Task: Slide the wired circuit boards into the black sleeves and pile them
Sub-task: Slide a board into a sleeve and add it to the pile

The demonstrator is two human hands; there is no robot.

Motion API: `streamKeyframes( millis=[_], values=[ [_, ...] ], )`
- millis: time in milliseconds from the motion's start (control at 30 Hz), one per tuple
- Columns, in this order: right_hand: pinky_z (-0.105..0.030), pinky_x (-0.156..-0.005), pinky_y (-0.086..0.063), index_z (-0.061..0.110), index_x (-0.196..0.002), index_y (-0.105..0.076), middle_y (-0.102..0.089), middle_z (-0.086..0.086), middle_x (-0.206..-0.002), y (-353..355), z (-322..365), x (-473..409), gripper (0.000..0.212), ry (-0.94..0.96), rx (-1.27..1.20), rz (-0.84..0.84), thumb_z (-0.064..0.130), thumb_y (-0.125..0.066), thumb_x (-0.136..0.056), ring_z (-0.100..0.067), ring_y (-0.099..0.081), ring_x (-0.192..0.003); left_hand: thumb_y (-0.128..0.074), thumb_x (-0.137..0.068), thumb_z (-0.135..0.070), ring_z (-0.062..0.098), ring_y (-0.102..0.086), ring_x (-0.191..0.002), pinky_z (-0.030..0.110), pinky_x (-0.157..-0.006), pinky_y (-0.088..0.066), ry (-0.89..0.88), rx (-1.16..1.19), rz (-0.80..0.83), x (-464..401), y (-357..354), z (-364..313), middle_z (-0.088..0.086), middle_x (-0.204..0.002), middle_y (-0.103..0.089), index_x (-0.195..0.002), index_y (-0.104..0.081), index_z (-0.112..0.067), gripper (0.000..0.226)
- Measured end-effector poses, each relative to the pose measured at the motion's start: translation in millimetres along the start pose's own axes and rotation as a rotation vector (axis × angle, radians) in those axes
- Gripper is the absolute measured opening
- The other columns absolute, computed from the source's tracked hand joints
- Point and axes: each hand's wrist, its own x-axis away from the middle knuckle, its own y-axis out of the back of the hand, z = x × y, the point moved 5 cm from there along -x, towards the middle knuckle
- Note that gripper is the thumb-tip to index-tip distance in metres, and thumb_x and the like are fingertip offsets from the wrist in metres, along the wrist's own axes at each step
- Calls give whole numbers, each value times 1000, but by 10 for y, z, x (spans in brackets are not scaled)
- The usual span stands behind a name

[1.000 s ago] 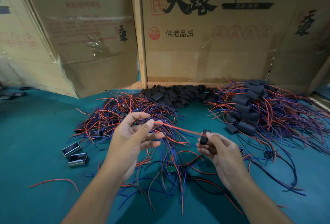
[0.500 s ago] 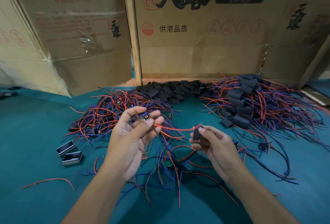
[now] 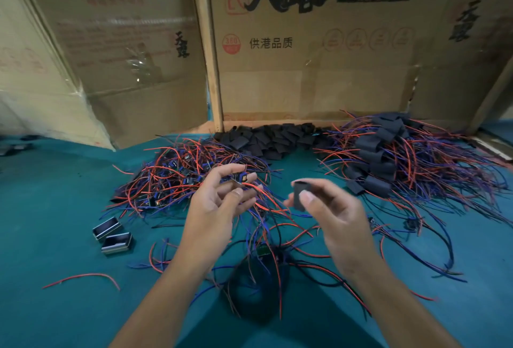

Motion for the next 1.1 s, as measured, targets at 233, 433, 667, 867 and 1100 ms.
streamKeyframes(
  millis=[233, 433, 667, 867, 1100],
  values=[
    [-29, -76, -55, 15, -97, -75, -71, -11, -88, -133, -177, 83, 28, -227, -272, 97, 36, -69, -79, -28, -68, -83, -45, -101, 2, 19, -72, -99, 32, -85, -59, -75, -208, 52, 60, -65, 69, 4, -120, -66, -115, -61, -31, 39],
    [-36, -81, -48, 11, -101, -72, -70, -14, -89, -223, -194, 135, 30, -205, -190, 225, 33, -66, -81, -27, -64, -82, -44, -103, -6, 19, -70, -106, 41, -82, -60, -99, -209, 77, 77, -80, 86, -12, -140, -53, -124, -52, -47, 47],
    [-18, -77, -46, 8, -107, -68, -68, 7, -89, -388, -92, 237, 19, -126, 8, 446, 15, -63, -90, -5, -59, -81, -75, -84, -8, 29, -71, -106, 45, -82, -59, -33, 85, -24, 107, -93, 177, -12, -139, -58, -129, -50, -32, 57],
    [-25, -78, -47, 10, -105, -68, -65, 4, -91, -383, -97, 250, 17, -106, 132, 482, 16, -64, -89, -9, -57, -84, -61, -89, 13, 28, -70, -109, 32, -75, -60, 12, 208, -92, 58, -21, 190, -3, -140, -57, -131, -47, -23, 57],
    [-18, -78, -45, 10, -106, -68, -68, 10, -91, -309, -95, 234, 19, -56, 255, 475, 18, -65, -90, -5, -62, -83, -52, -94, 14, 30, -68, -113, 38, -78, -61, 23, 278, -67, 31, 21, 143, -5, -147, -49, -134, -44, -28, 58]
  ],
)
